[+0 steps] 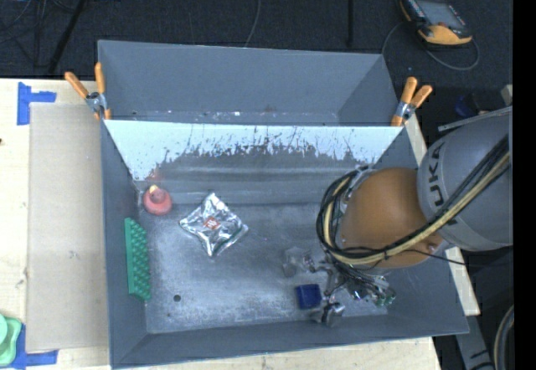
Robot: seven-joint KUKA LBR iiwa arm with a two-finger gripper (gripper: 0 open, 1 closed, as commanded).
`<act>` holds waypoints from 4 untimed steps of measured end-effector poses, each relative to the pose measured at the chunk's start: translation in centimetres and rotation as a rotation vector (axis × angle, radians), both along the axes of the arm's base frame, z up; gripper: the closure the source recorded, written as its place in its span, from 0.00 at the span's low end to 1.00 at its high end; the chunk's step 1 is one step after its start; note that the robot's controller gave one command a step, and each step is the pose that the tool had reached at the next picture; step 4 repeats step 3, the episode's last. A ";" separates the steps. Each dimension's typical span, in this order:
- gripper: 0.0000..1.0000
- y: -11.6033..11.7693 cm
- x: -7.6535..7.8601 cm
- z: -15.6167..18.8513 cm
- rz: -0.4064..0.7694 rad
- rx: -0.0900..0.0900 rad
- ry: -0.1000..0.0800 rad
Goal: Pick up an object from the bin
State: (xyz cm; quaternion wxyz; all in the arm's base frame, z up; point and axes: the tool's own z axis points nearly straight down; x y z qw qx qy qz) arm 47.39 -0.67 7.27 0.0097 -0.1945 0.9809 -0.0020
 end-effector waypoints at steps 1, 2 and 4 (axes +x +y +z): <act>1.00 0.1 0.0 -0.1 0.004 0.001 0.005; 1.00 0.5 1.8 12.0 0.076 0.000 0.013; 1.00 0.4 3.1 17.1 0.055 0.000 0.014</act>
Offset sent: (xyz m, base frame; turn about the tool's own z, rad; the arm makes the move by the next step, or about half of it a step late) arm 0.0000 0.0000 0.0000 0.0000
